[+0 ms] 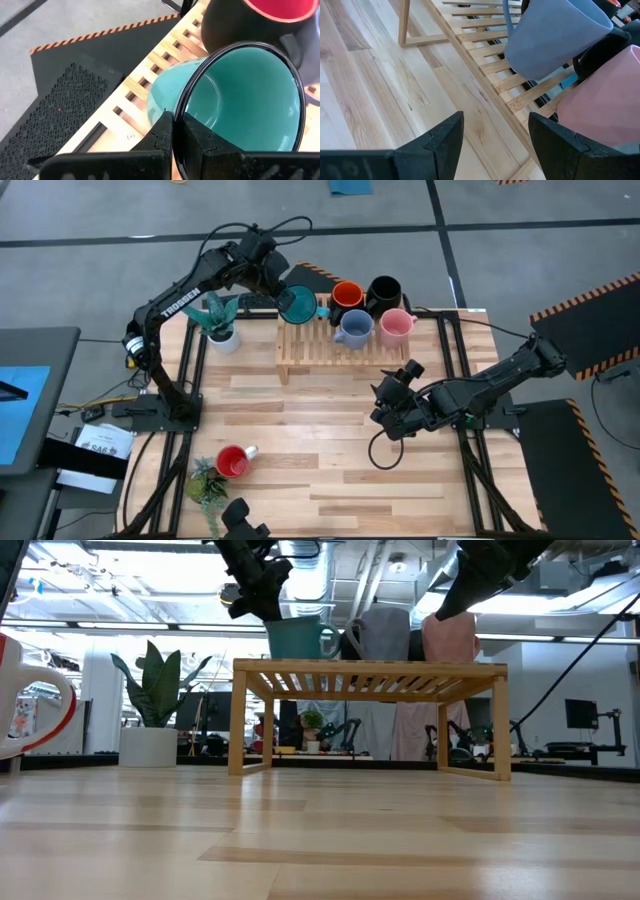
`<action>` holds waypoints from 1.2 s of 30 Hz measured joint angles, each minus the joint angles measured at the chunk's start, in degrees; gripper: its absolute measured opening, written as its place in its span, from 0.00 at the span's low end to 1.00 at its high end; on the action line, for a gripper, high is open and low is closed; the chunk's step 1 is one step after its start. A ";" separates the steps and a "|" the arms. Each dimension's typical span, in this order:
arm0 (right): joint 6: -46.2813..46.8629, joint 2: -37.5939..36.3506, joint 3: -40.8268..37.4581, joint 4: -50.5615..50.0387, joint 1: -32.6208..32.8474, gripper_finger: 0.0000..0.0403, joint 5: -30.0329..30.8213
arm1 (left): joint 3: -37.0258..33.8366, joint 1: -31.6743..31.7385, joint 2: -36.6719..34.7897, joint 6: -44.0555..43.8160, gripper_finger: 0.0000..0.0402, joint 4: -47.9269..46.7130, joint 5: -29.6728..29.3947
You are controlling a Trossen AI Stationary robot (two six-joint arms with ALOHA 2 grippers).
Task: Place coffee mugs
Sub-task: Put the green mug on the shelf, then put the red mug on the shelf
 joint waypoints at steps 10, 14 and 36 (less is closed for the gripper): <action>-0.02 0.02 0.00 0.07 -0.01 0.62 -0.22 | 0.12 0.68 2.22 -0.90 0.00 0.88 1.27; -0.04 0.02 0.00 0.00 -0.01 0.62 -0.22 | 0.06 0.68 2.43 -1.19 0.02 1.82 1.22; -0.04 0.02 0.00 -0.02 -0.01 0.62 -0.24 | 2.89 1.57 4.05 1.59 0.28 5.53 -1.81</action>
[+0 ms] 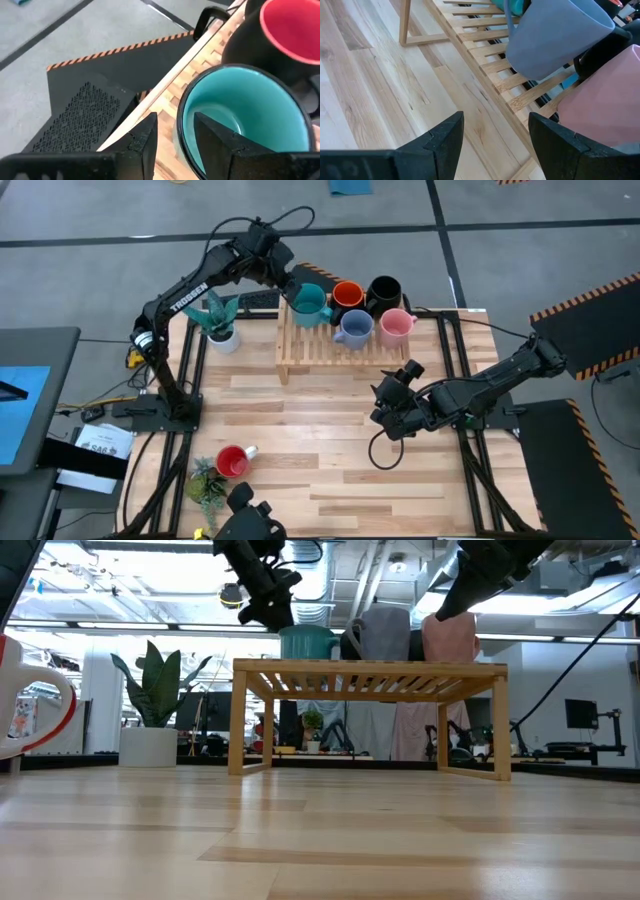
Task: Place coffee mugs
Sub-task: Put the red mug on the shelf
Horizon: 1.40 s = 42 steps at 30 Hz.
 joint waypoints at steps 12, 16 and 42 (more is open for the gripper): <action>0.04 0.00 0.00 0.01 0.04 0.62 -0.24 | -0.30 -0.24 -4.99 1.49 0.28 1.26 5.83; 0.02 0.00 0.00 0.00 0.04 0.62 -0.24 | -10.06 -1.10 -12.32 1.48 0.28 8.41 9.05; -0.17 0.00 0.00 2.58 0.02 0.62 -0.24 | -93.54 -34.05 -68.37 5.32 0.28 71.62 11.87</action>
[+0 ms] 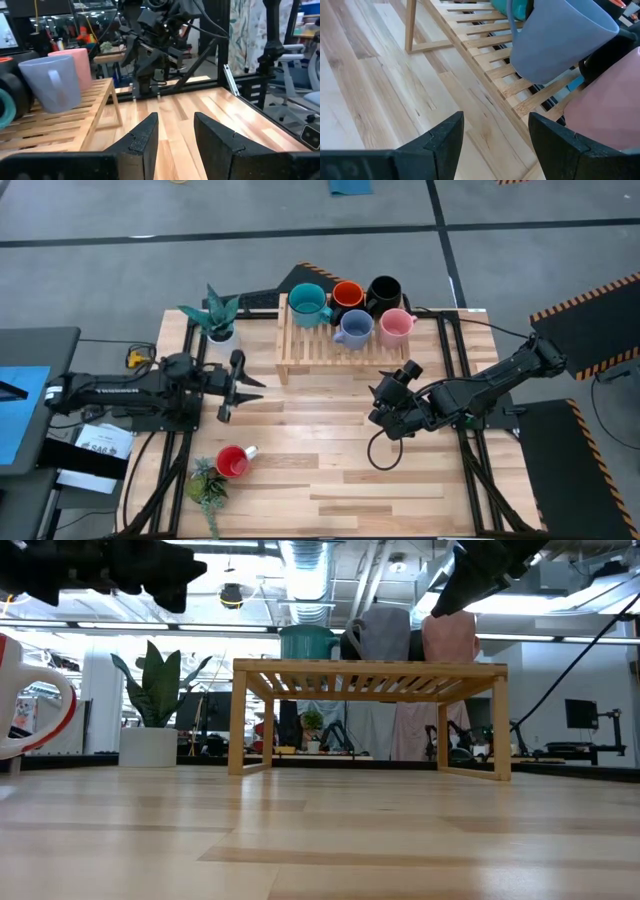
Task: Place coffee mugs
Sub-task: Put the red mug on the shelf
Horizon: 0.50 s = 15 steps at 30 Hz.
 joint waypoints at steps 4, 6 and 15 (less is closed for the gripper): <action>-0.35 0.00 0.00 -0.01 0.00 0.62 0.00 | 0.00 -1.72 0.23 0.19 0.28 -0.15 -2.95; -1.16 0.00 0.00 0.16 0.00 0.62 0.00 | 0.00 -2.05 0.31 0.19 0.28 -0.90 -4.50; -1.33 0.00 0.00 0.16 0.00 0.62 0.00 | -0.02 -2.07 0.31 2.80 0.28 -0.91 -5.21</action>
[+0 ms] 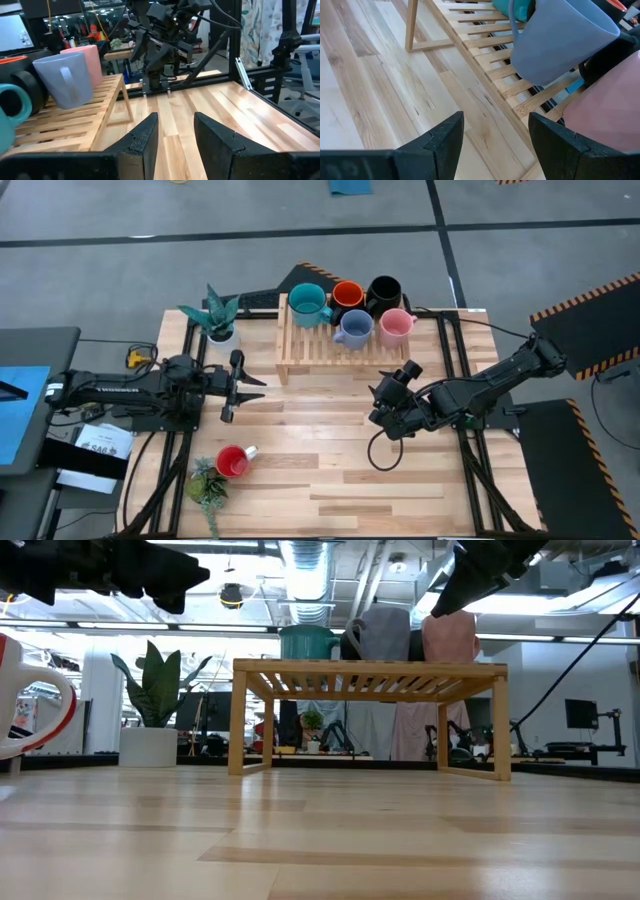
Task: Place coffee mugs
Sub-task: Put the red mug on the shelf
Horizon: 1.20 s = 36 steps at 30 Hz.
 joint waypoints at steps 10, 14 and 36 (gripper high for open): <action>0.02 0.00 0.00 -0.04 0.00 0.62 0.00 | 0.00 0.00 0.02 1.60 0.28 -1.25 -0.70; 0.02 0.00 0.00 -0.04 0.00 0.62 0.00 | 0.00 0.00 0.02 1.67 0.28 -1.25 -0.77; 0.07 0.00 0.00 -0.62 0.00 0.62 -1.58 | 0.00 0.00 0.02 2.44 0.28 -3.30 -1.06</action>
